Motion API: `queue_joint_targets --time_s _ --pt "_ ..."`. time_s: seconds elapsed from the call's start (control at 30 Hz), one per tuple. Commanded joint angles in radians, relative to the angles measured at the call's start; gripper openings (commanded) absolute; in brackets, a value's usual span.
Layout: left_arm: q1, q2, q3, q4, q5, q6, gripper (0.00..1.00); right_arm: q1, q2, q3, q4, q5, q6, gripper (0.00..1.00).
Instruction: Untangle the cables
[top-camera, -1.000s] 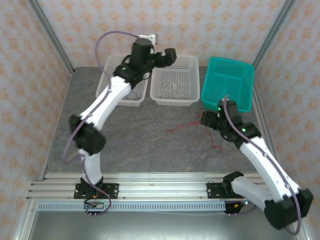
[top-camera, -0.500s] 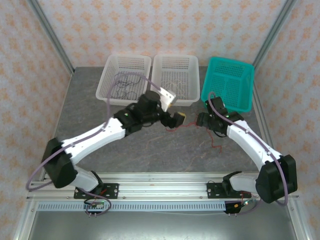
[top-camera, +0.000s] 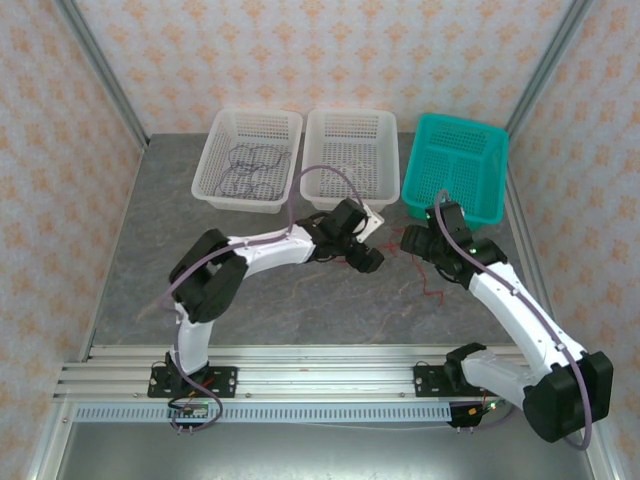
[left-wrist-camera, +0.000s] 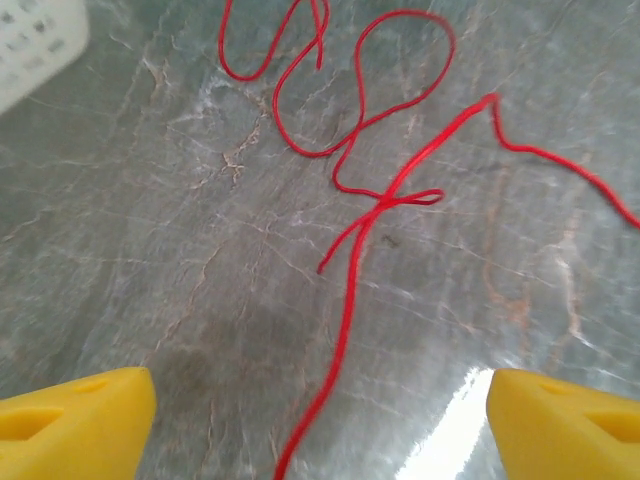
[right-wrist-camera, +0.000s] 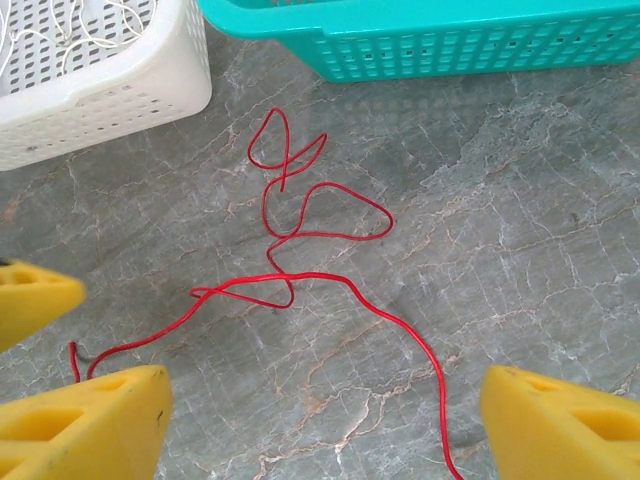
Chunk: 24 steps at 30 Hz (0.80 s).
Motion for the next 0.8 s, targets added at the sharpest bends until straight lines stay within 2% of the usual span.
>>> queue_joint_targets --time_s 0.0,0.07,0.1,0.13,0.2,0.23,0.33,0.53,0.77 --pt "0.017 0.052 0.074 -0.072 0.071 0.043 0.73 -0.005 -0.023 -0.009 -0.021 0.037 0.014 0.81" --pt "0.018 0.077 0.098 -0.114 0.131 0.055 0.63 -0.005 -0.022 0.002 -0.031 0.024 0.001 0.80" --pt "0.019 0.080 0.101 -0.127 0.154 0.062 0.53 -0.005 -0.024 0.004 -0.028 -0.020 -0.023 0.79" --pt "0.018 0.082 0.099 -0.134 0.163 0.064 0.42 -0.005 -0.028 -0.001 -0.011 -0.068 -0.040 0.78" --pt "0.022 0.075 0.086 -0.134 0.181 0.064 0.06 -0.005 -0.041 -0.039 0.046 -0.148 -0.023 0.76" --pt "0.022 0.074 0.083 -0.134 0.189 0.061 0.00 -0.005 -0.043 -0.059 0.070 -0.170 0.000 0.75" --pt "0.026 0.047 0.067 -0.129 0.217 0.051 0.00 -0.005 -0.039 -0.095 0.109 -0.192 0.050 0.73" --pt "0.024 -0.049 -0.002 -0.136 0.231 0.093 0.00 -0.009 -0.047 -0.055 0.086 -0.004 0.016 0.75" --pt "-0.015 -0.152 -0.128 -0.189 0.239 0.147 0.00 -0.011 0.176 0.075 0.035 -0.043 -0.019 0.79"
